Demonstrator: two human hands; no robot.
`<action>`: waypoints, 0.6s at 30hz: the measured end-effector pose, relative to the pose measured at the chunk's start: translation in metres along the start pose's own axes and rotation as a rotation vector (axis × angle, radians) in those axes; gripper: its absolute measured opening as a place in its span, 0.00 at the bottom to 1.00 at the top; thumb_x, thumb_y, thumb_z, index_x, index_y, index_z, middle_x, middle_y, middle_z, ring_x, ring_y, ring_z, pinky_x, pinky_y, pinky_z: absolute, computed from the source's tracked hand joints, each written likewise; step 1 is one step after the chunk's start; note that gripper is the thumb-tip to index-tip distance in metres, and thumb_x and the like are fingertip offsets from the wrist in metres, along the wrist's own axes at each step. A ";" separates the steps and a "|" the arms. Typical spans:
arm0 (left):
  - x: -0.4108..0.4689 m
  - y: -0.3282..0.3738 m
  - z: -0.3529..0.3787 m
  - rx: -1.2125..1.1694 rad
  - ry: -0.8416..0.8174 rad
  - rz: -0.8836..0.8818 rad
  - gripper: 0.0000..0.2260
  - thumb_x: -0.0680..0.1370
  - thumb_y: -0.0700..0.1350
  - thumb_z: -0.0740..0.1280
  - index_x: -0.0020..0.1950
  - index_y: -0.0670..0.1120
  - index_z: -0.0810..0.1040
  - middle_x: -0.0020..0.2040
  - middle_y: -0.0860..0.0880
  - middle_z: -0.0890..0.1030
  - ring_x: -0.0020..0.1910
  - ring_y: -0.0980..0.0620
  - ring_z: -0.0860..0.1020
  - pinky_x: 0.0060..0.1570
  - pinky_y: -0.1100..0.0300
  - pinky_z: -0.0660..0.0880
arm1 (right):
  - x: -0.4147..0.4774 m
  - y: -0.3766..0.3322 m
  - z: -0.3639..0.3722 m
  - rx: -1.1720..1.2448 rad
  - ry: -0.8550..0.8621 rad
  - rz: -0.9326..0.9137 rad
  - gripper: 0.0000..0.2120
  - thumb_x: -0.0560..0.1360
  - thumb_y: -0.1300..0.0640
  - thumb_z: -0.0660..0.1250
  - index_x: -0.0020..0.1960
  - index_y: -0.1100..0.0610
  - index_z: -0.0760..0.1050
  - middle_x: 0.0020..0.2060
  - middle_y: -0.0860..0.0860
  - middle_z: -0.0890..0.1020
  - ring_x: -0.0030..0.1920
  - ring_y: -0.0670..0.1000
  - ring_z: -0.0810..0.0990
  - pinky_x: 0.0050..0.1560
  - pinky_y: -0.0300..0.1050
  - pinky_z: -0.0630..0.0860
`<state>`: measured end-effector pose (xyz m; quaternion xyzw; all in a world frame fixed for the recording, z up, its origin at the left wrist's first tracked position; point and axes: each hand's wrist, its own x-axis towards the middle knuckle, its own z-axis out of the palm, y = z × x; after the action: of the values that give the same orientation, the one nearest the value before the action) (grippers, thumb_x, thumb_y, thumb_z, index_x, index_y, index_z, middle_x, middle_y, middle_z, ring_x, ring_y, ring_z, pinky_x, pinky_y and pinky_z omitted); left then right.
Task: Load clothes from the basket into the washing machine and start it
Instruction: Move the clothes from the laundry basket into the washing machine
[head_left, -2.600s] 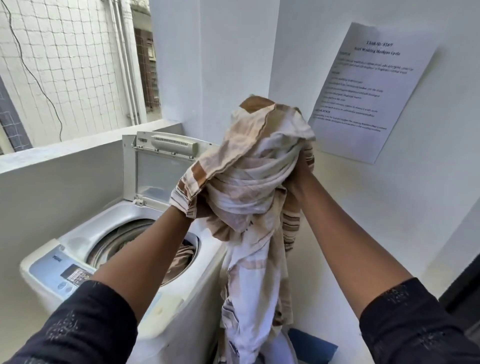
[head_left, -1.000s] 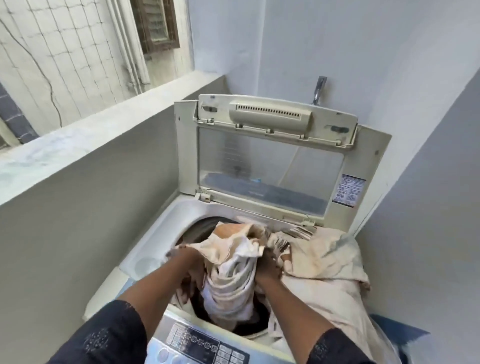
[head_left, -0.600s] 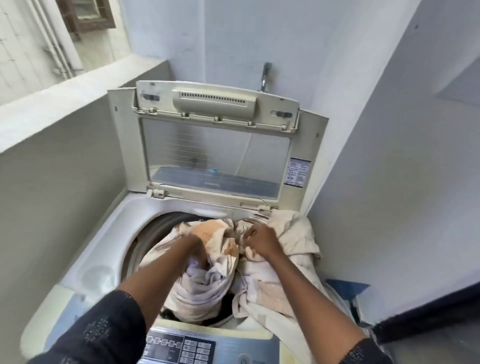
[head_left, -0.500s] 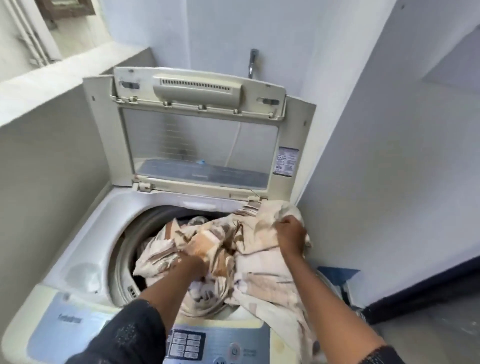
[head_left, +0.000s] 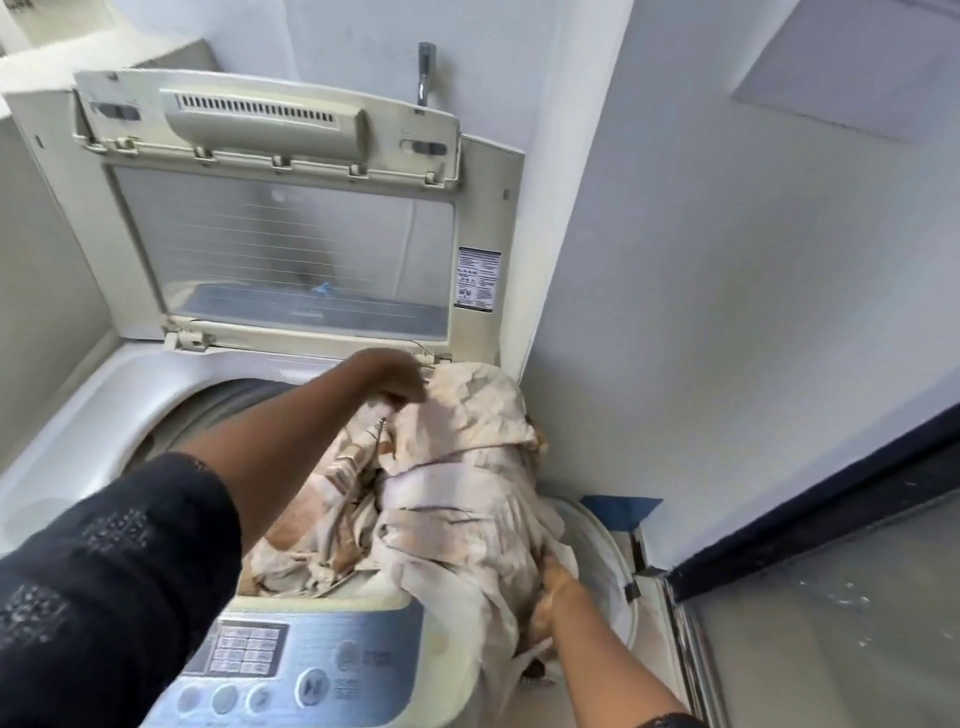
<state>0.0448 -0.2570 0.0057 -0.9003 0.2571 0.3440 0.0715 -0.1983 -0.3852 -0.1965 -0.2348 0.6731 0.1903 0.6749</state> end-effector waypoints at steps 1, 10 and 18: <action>0.001 0.024 -0.005 0.039 0.153 0.097 0.13 0.77 0.47 0.65 0.37 0.40 0.77 0.38 0.44 0.82 0.32 0.47 0.78 0.36 0.59 0.72 | 0.006 -0.004 -0.003 0.055 -0.076 -0.026 0.56 0.55 0.25 0.68 0.75 0.51 0.56 0.74 0.56 0.62 0.71 0.65 0.63 0.64 0.73 0.58; 0.030 0.142 0.098 0.456 0.188 0.287 0.48 0.66 0.67 0.70 0.77 0.45 0.54 0.76 0.41 0.57 0.77 0.41 0.46 0.64 0.26 0.32 | -0.021 -0.041 0.000 0.326 -0.304 -0.249 0.20 0.82 0.53 0.51 0.68 0.61 0.68 0.66 0.59 0.71 0.72 0.61 0.63 0.74 0.55 0.56; 0.020 0.156 0.103 0.534 0.265 0.143 0.37 0.74 0.65 0.61 0.75 0.43 0.61 0.75 0.39 0.61 0.75 0.36 0.55 0.65 0.25 0.43 | -0.060 -0.090 0.010 0.109 -0.454 -0.778 0.13 0.65 0.76 0.54 0.29 0.61 0.63 0.18 0.51 0.71 0.22 0.51 0.72 0.23 0.34 0.70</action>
<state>-0.0824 -0.3673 -0.0769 -0.8662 0.4084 0.1481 0.2469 -0.1403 -0.4493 -0.1318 -0.3868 0.3788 -0.0667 0.8381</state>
